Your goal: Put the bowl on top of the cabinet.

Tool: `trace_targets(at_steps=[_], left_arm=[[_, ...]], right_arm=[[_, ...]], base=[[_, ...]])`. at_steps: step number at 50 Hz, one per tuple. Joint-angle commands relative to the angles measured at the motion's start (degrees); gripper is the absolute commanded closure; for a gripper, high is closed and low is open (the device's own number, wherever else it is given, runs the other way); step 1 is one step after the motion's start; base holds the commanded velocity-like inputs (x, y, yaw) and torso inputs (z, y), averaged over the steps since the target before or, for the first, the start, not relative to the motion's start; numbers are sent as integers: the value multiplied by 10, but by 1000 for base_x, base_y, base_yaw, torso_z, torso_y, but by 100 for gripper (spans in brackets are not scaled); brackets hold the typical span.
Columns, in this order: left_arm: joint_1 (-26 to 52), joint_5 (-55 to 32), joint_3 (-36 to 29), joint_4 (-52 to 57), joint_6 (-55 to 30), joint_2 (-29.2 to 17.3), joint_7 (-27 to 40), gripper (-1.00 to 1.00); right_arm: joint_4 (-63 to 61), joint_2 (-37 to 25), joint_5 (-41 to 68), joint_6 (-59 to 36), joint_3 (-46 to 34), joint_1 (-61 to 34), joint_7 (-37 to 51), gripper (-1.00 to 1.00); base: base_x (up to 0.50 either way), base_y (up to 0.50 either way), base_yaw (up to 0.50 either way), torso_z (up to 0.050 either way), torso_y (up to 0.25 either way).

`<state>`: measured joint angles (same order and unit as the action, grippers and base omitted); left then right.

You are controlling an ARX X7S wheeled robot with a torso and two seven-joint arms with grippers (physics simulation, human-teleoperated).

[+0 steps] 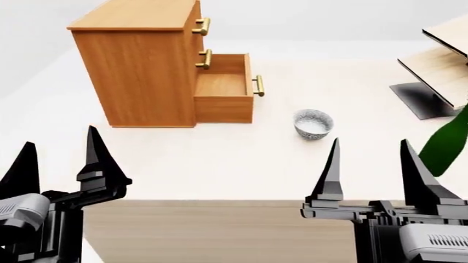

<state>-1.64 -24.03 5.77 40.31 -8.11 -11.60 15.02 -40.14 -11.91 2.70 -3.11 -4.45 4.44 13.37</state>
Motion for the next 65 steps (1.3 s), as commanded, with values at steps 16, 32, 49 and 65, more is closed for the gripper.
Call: trace_targets(at_steps=[16,32,49,65], left_arm=[[1,-5,-5,-4,7,-9,8,-100],[-2,-9,-8,-3,10,-15,13,-100],[-3,-17,-10,0,11,-20,18,-100],[-3,-19,-15,-2,14,-24,23,-100]], right_arm=[[7,-10,6,2,-8,-4,8,-100],[1,-15,2,-6,-16,-5,14,-100],[8,-21,7,7,-18,-3,18,-100],[5,-24,15,22,-16,1,25,-100]], base=[[0,424,0,0,0],[0,2,0,0,0],[0,171,0,0,0],[19,3,0,0,0]])
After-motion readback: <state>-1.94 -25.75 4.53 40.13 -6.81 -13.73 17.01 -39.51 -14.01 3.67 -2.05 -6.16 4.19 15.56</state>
